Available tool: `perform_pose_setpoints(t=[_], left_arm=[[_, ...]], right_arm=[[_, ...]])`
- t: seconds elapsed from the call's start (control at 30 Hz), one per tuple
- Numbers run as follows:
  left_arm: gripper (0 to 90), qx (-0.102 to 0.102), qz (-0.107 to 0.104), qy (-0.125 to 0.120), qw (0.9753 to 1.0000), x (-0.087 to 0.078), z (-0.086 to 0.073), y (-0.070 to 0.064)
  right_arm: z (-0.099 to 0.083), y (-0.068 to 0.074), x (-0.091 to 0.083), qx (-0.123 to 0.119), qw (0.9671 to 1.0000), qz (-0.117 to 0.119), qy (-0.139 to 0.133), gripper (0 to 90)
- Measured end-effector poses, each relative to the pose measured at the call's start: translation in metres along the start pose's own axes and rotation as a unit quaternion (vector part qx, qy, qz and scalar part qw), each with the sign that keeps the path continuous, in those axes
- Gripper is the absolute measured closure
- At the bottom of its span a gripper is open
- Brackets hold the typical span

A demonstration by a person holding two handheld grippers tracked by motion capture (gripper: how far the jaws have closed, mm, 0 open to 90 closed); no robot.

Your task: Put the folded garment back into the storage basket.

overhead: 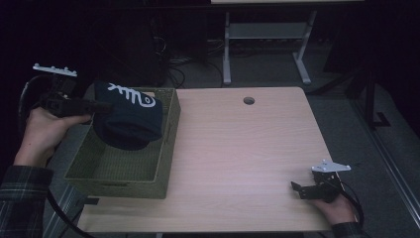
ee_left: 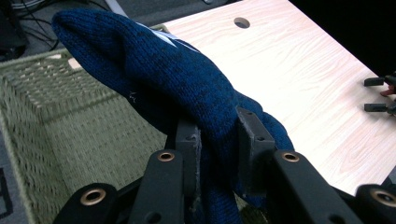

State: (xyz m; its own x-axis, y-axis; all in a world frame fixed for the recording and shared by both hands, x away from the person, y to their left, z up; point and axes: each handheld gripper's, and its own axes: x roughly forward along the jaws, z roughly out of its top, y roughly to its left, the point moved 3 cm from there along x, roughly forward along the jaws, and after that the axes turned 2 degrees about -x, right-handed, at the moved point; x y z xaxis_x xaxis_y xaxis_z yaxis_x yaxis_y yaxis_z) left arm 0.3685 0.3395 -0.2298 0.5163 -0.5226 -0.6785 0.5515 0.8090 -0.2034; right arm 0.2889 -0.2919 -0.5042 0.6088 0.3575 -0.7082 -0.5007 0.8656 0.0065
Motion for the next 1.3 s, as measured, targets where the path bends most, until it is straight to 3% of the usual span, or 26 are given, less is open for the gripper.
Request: perform_pose_setpoints(t=[0.53, 1.3], left_arm=[[72.4, -0.01, -0.008, 0.022, 0.9997, 0.021, -0.022, 0.009], [72.4, -0.017, 0.01, 0.028, 0.9994, 0.021, -0.036, 0.024]], right_arm=[[0.0, 0.0, 0.0, 0.002, 1.0, -0.001, 0.0, 4.2], [0.0, 0.0, 0.0, 0.002, 1.0, -0.001, 0.0, 4.2]])
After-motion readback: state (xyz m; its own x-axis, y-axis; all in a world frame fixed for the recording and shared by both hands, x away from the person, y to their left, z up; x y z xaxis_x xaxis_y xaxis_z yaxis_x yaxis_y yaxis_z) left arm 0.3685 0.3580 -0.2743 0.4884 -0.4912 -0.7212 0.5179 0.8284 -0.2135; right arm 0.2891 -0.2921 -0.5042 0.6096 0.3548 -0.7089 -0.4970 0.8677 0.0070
